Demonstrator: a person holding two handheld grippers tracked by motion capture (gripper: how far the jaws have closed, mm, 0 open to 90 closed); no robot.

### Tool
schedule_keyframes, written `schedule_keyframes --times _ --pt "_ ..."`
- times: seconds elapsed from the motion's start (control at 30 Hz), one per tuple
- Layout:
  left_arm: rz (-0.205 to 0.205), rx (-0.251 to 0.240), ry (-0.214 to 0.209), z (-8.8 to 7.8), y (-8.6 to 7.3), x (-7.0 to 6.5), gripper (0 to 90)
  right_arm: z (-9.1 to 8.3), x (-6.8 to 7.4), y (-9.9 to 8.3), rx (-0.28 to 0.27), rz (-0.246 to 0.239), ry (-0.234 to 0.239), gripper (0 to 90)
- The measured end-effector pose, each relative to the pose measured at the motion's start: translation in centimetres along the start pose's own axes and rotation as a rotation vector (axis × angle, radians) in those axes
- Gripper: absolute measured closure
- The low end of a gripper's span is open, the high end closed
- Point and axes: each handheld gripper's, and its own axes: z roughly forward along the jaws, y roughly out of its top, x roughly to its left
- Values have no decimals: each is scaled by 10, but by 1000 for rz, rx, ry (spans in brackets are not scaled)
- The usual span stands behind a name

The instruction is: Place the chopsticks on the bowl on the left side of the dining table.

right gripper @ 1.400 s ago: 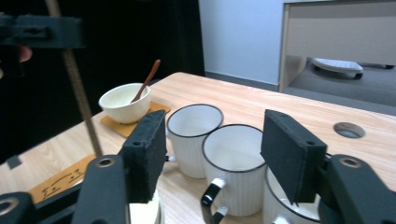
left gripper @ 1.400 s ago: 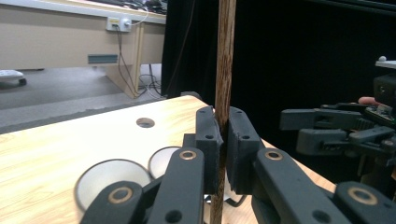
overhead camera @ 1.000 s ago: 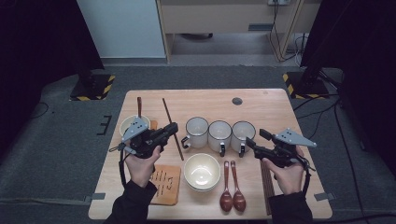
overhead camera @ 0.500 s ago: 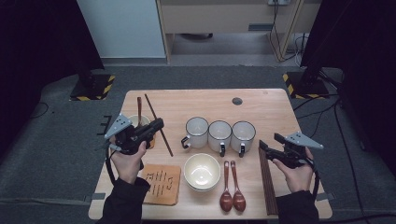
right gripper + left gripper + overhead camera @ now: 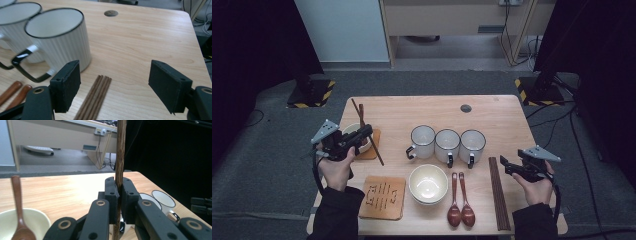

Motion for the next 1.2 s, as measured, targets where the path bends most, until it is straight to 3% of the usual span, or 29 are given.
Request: schedule_keyframes --times 0.2,0.6,0.87,1.2 --pt "-17 6 30 -4 0 15 839 6 -8 -9 34 8 -28 257" --pt "-14 45 106 -6 0 45 839 15 -19 -20 86 11 -66 256" --pt "-22 85 144 1 -3 65 839 23 -25 -29 136 5 -88 258" --pt "-25 128 191 12 -7 87 839 30 -28 -31 157 -11 -98 267"
